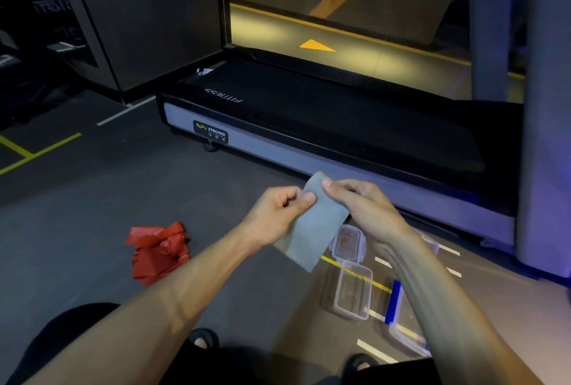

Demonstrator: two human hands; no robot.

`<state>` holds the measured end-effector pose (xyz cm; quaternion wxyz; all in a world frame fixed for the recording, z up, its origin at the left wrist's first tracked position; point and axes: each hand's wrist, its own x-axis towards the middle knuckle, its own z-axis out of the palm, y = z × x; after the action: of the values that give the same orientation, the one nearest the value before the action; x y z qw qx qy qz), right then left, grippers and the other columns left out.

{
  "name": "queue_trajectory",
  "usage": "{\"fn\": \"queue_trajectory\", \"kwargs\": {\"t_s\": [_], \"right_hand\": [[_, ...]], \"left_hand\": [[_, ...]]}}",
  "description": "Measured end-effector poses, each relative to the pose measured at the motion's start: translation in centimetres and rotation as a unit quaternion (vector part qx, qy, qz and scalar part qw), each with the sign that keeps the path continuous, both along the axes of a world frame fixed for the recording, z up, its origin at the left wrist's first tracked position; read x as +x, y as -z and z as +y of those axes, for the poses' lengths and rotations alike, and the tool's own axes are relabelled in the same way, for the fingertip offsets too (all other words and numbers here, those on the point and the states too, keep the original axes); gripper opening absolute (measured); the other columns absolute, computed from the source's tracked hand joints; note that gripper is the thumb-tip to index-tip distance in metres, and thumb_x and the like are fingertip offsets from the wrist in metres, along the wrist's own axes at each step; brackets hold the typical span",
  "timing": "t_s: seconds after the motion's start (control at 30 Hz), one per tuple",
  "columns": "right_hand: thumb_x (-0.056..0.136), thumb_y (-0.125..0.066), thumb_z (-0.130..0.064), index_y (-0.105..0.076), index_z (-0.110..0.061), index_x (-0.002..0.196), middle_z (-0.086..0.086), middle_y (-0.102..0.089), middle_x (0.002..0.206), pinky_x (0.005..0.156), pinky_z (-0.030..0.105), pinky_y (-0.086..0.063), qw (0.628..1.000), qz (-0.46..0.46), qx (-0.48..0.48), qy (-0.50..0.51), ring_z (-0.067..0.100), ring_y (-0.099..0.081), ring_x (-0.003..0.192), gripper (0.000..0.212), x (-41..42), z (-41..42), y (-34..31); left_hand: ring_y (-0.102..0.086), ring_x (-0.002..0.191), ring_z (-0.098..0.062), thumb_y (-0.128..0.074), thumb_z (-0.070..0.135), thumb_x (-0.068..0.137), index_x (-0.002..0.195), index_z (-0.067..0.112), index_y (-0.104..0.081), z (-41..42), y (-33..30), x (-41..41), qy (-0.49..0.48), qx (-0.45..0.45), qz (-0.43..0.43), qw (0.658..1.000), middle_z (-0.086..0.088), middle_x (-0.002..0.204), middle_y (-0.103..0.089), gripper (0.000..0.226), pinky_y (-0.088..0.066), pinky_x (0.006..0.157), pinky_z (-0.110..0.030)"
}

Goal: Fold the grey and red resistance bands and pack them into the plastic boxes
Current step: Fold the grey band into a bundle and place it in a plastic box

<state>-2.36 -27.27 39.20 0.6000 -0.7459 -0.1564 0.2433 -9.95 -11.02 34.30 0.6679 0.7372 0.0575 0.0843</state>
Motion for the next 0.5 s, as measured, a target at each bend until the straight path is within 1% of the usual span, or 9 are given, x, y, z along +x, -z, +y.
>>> {"fn": "queue_trajectory", "kwargs": {"t_s": [0.07, 0.13, 0.2, 0.27, 0.3, 0.37, 0.43, 0.5], "right_hand": [[0.095, -0.069, -0.045, -0.071, -0.004, 0.097, 0.012, -0.073, 0.083, 0.073, 0.037, -0.051, 1.000, 0.010, 0.014, 0.023, 0.022, -0.067, 0.077, 0.041, 0.14, 0.07, 0.03], [0.095, -0.068, -0.047, -0.069, -0.006, 0.090, 0.012, -0.069, 0.079, 0.072, 0.038, -0.049, 0.999, 0.016, 0.026, 0.028, 0.024, -0.064, 0.075, 0.041, 0.37, -0.03, -0.08], [0.093, -0.066, -0.053, -0.069, -0.002, 0.091, 0.012, -0.067, 0.077, 0.071, 0.039, -0.047, 1.000, 0.005, 0.012, 0.010, 0.025, -0.063, 0.073, 0.051, 0.40, -0.10, -0.10], [0.093, -0.061, -0.058, -0.068, 0.002, 0.096, 0.011, -0.067, 0.077, 0.070, 0.039, -0.046, 1.000, -0.011, -0.015, -0.004, 0.024, -0.062, 0.071, 0.060, 0.28, -0.10, 0.09], [0.096, -0.059, -0.057, -0.068, 0.001, 0.099, 0.010, -0.067, 0.077, 0.069, 0.038, -0.045, 1.000, -0.016, -0.023, -0.008, 0.023, -0.061, 0.071, 0.059, 0.23, -0.11, 0.13], [0.100, -0.057, -0.052, -0.068, -0.001, 0.102, 0.007, -0.066, 0.077, 0.065, 0.035, -0.045, 0.999, -0.019, -0.036, -0.021, 0.019, -0.060, 0.071, 0.052, 0.19, -0.19, 0.17], [0.097, -0.064, -0.048, -0.067, -0.004, 0.105, 0.003, -0.068, 0.080, 0.062, 0.029, -0.047, 0.997, -0.030, -0.051, -0.039, 0.014, -0.063, 0.070, 0.045, 0.10, -0.29, 0.17], [0.093, -0.071, -0.044, -0.066, -0.009, 0.107, 0.000, -0.071, 0.085, 0.061, 0.024, -0.050, 0.996, -0.055, -0.062, -0.046, 0.008, -0.066, 0.071, 0.037, 0.04, -0.35, 0.18]], "left_hand": [[-0.051, 0.063, -0.006, -0.059, 0.024, 0.102, 0.078, 0.009, -0.062, 0.13, 0.04, 0.01, 0.002, -0.016, 0.005, 1.000, 0.004, 0.069, -0.060, 0.029, -0.041, 0.058, -0.021], [-0.051, 0.063, -0.007, -0.059, 0.024, 0.103, 0.080, 0.007, -0.062, 0.14, -0.12, -0.04, 0.002, -0.018, 0.007, 1.000, 0.000, 0.071, -0.058, 0.029, -0.040, 0.057, -0.022], [-0.048, 0.059, -0.004, -0.059, 0.022, 0.103, 0.076, 0.008, -0.059, 0.04, -0.08, -0.08, -0.001, -0.010, 0.004, 1.000, 0.001, 0.067, -0.055, 0.030, -0.038, 0.054, -0.018], [-0.045, 0.058, -0.004, -0.059, 0.022, 0.103, 0.076, 0.001, -0.057, 0.10, 0.10, -0.09, -0.004, -0.003, 0.005, 1.000, -0.002, 0.068, -0.051, 0.034, -0.037, 0.053, -0.018], [-0.045, 0.059, -0.006, -0.059, 0.022, 0.103, 0.078, -0.003, -0.057, 0.13, 0.16, -0.12, -0.003, -0.001, 0.002, 1.000, -0.006, 0.070, -0.050, 0.035, -0.036, 0.054, -0.020], [-0.044, 0.061, -0.008, -0.059, 0.024, 0.102, 0.080, -0.002, -0.058, 0.21, 0.21, -0.16, 0.003, 0.003, 0.001, 1.000, -0.007, 0.072, -0.050, 0.034, -0.036, 0.055, -0.022], [-0.045, 0.061, -0.007, -0.059, 0.023, 0.103, 0.080, 0.002, -0.058, 0.18, 0.25, -0.21, 0.011, 0.004, 0.002, 1.000, -0.003, 0.069, -0.051, 0.032, -0.037, 0.055, -0.021], [-0.049, 0.064, -0.008, -0.058, 0.026, 0.103, 0.081, -0.003, -0.057, 0.12, 0.43, -0.16, 0.024, -0.008, 0.011, 1.000, -0.001, 0.071, -0.055, 0.036, -0.039, 0.059, -0.023]]}}
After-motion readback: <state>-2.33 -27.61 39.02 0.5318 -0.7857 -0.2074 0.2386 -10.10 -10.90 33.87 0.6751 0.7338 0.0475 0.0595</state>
